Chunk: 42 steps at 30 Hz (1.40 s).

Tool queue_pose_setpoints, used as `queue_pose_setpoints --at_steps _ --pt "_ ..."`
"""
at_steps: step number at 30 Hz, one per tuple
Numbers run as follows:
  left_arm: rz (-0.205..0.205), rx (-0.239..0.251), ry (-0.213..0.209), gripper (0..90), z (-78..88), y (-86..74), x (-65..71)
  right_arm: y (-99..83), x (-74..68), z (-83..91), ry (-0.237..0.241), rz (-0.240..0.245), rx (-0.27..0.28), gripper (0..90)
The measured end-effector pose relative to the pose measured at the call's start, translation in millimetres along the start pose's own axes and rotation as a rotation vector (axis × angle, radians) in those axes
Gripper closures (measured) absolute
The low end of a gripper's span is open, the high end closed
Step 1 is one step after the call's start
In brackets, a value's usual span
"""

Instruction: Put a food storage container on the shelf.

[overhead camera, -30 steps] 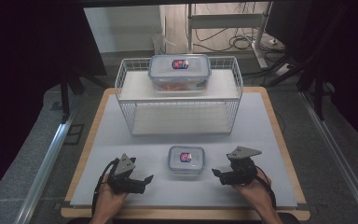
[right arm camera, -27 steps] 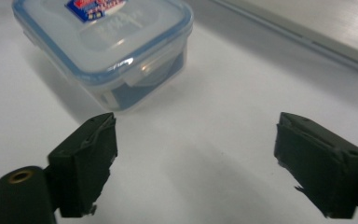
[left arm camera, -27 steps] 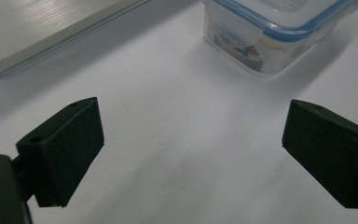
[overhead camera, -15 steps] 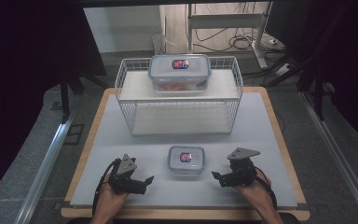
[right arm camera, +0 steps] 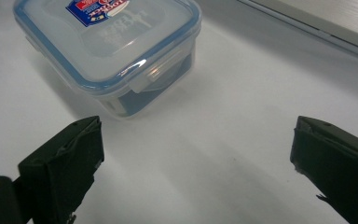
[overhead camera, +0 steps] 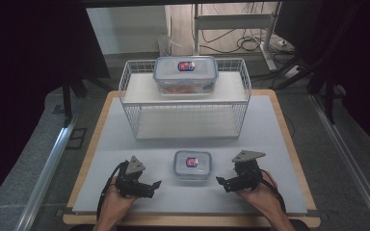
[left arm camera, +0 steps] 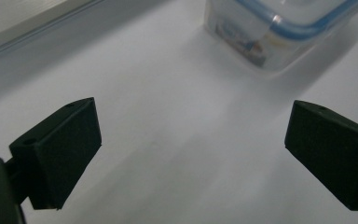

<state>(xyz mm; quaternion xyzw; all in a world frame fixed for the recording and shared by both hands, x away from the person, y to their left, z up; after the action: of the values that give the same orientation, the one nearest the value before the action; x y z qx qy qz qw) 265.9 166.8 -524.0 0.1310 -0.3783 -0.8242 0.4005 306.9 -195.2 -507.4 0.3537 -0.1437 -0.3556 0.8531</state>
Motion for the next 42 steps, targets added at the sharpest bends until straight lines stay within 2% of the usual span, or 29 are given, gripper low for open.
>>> queue_pose_setpoints --at_steps 2,6,9,12,15,18,20,21,24,27,29,31,33,34,35,36,38,42 --pt "0.032 0.008 -0.039 3.8 -1.4 6.5 -3.2 4.6 -2.4 0.8 -0.025 0.017 -0.013 6.4" --pt "0.067 0.030 -0.100 7.3 -6.3 22.2 -6.9 14.7 -3.8 4.8 -0.029 0.027 -0.012 16.6" --pt "0.067 0.030 -0.159 8.6 -13.5 33.6 -7.0 21.9 -4.8 4.8 0.009 0.011 0.005 21.2" --pt "0.060 -0.010 -0.219 8.6 -27.3 45.0 -4.4 26.9 -6.2 -2.4 0.072 -0.019 -0.008 21.3" --pt "0.050 -0.051 -0.250 8.7 -40.1 51.8 -0.2 31.4 -8.4 -12.3 0.103 -0.019 -0.027 19.2" --pt "0.045 -0.083 -0.271 9.3 -51.4 56.9 3.2 35.5 -8.2 -21.0 0.146 -0.042 -0.051 16.6" --pt "0.077 -0.080 -0.312 9.1 -57.6 59.0 4.4 37.8 -7.1 -25.3 0.171 -0.063 -0.062 15.8" --pt "0.073 -0.087 -0.328 9.2 -59.7 59.8 4.0 38.9 -5.9 -27.6 0.187 -0.075 -0.067 15.8" --pt "0.095 -0.093 -0.371 9.8 -66.3 61.2 6.7 40.7 -2.9 -34.2 0.237 -0.126 -0.088 16.0" --pt "0.100 -0.100 -0.378 9.9 -68.1 60.4 7.7 40.1 -1.9 -39.6 0.297 -0.173 -0.113 18.3" --pt "0.111 -0.103 -0.383 10.9 -67.2 60.0 7.5 38.2 -4.7 -42.9 0.321 -0.175 -0.139 17.9" --pt "0.124 -0.098 -0.396 14.2 -64.1 58.6 7.2 36.5 -7.4 -44.8 0.334 -0.179 -0.141 18.0" --pt "0.136 -0.094 -0.399 17.1 -60.5 57.8 6.6 35.9 -8.0 -44.0 0.338 -0.187 -0.135 19.8" --pt "0.138 -0.084 -0.387 19.4 -56.9 56.8 5.1 35.8 -7.8 -42.5 0.339 -0.190 -0.131 21.4" --pt "0.135 -0.078 -0.379 27.1 -55.4 56.1 5.1 35.8 -6.5 -39.1 0.337 -0.200 -0.117 28.0" --pt "0.135 -0.072 -0.378 28.9 -54.5 55.5 5.2 35.8 -5.8 -36.9 0.323 -0.199 -0.104 31.6" --pt "0.146 -0.070 -0.383 30.6 -53.3 53.3 6.3 35.2 -4.7 -34.9 0.317 -0.193 -0.095 33.7" --pt "0.163 -0.057 -0.399 34.0 -50.9 48.1 6.4 31.2 -3.5 -30.6 0.327 -0.222 -0.070 41.3"
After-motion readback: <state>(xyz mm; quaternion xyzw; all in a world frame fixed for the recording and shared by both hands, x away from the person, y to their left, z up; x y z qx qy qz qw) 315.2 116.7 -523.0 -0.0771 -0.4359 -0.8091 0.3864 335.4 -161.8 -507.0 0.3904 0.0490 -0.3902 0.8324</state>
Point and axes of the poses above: each handheld gripper's, and its own axes: z roughly backward along the jaws, y roughly out of its top, x roughly to its right, the point moved 1 cm from there along -z, roughly forward along the jaws, and after that the axes turned 2 degrees about -y, right-handed, at the moved point
